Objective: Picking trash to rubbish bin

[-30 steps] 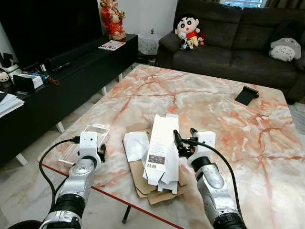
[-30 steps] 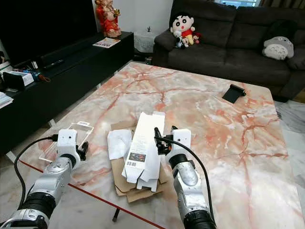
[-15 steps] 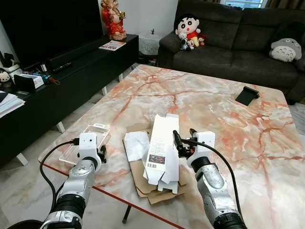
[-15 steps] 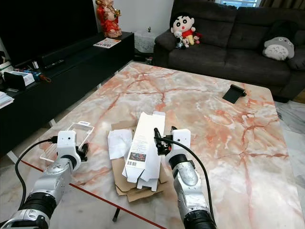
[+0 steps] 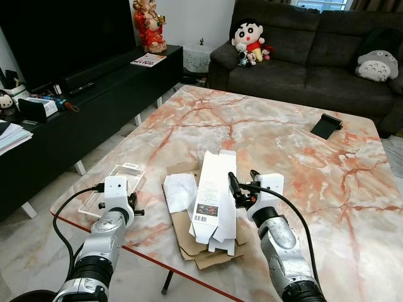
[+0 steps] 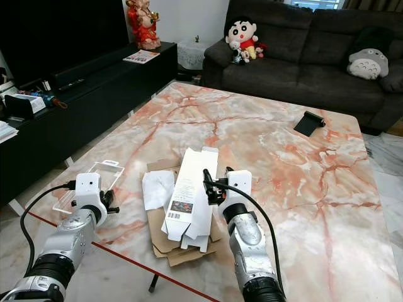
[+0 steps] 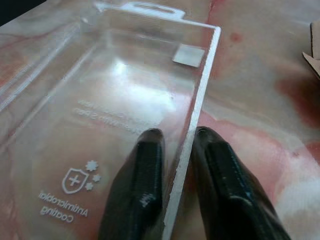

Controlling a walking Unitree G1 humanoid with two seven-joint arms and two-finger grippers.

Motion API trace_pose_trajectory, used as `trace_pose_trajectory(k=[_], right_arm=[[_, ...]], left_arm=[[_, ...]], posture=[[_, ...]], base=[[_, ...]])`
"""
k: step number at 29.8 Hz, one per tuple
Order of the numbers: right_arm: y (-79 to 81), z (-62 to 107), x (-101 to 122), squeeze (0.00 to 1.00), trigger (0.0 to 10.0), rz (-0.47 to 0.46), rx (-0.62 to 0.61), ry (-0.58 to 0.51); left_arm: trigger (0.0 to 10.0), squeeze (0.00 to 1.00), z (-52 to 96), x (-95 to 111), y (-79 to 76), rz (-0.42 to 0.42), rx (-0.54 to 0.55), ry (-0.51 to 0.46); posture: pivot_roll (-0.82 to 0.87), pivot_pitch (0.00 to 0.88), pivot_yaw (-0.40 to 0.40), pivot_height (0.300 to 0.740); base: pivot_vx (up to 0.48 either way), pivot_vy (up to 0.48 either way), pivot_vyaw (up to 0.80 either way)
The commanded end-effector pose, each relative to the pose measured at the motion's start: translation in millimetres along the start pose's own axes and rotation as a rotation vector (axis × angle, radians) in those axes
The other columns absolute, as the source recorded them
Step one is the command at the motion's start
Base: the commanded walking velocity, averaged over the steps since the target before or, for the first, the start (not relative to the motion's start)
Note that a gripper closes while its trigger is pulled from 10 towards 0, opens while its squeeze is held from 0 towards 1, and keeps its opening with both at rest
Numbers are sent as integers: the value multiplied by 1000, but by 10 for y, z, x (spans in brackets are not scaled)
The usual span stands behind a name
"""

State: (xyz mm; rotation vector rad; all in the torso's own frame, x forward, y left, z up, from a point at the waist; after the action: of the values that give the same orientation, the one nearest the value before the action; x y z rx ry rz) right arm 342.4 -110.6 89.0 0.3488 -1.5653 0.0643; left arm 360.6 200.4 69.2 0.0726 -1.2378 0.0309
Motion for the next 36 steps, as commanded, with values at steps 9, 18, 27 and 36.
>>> trace_pose_trajectory(k=[9,18,27,36], right_arm=[[18,-34,33,0,10000,6,14,-1],[48,-65,68,0,10000,7,25,-12],[43,-106,306,0,10000,-7,-4,-119],[-81,-130,553,0,10000,-19,-86,-235]], left_arm=[[0,0,-25,159,-14,11,6,-47],[0,0,-6,385,-96,-77,40,-178],[10000,0,79,699,-144,-143,125,-368],[10000,0,219,971,-265,-187,130,-563]], posture=[[160,0,-36,740],[162,0,-32,740],[162,0,-35,740],[166,0,-33,740]], base=[[0,0,0],[0,0,0],[0,0,0],[0,0,0]])
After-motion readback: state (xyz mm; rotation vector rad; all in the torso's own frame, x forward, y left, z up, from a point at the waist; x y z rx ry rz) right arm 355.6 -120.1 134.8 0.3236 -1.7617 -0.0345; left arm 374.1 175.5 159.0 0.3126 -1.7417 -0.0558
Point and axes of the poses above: a point about 5 cm out from each wrist's last joint towards the gripper, its own z axis pointing back from the gripper into the wrist, its own x axis along the axis of the wrist's last joint, y = z × x, the point moved 2 cm from there along -z, pointing out of the wrist towards the gripper, and after that the axes turned 4 degrees about -z, right-handed, at the moved point
